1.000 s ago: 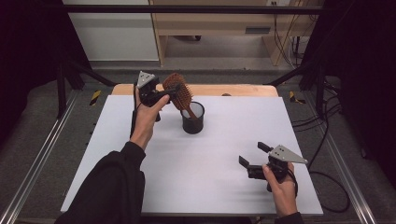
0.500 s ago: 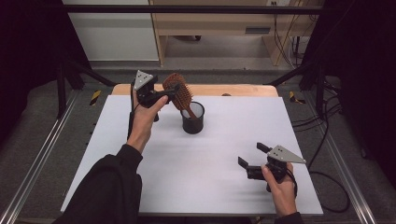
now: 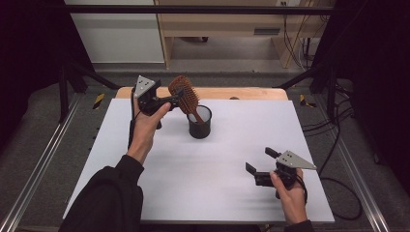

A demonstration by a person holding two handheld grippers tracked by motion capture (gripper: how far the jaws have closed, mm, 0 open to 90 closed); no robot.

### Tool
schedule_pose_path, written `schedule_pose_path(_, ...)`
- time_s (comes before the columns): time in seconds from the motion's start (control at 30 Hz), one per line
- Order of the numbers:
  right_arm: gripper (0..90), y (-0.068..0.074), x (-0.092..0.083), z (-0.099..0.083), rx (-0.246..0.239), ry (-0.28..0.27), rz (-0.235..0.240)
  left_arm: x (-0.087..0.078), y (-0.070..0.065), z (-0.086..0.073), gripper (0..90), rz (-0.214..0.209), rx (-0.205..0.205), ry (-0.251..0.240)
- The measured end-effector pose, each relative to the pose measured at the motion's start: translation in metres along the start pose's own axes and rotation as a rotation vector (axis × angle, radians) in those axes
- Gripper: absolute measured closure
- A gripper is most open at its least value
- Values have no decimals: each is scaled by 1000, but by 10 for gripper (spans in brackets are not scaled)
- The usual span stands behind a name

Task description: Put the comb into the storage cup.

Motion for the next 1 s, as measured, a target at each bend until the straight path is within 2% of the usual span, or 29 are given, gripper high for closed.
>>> schedule_pose_path(0.3,33,0,1,-2,0,8,-5,-18,5,3,17,5,-5,-10)
schedule_pose_path(0.8,32,-1,1,-3,-2,14,-12,-20,-3,1,17,-6,30,1)
schedule_pose_path(1.0,33,0,2,-3,-3,15,-10,-23,-4,-1,16,-2,32,4)
Point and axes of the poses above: each handheld gripper's, and its own axes: x roughly forward along the jaws, z roughly out of its top, y roughly to its left, the point moved 8 cm from there along x, roughly forward along the jaws, and after that the axes turned 6 degrees about x, right-handed, at the moved point
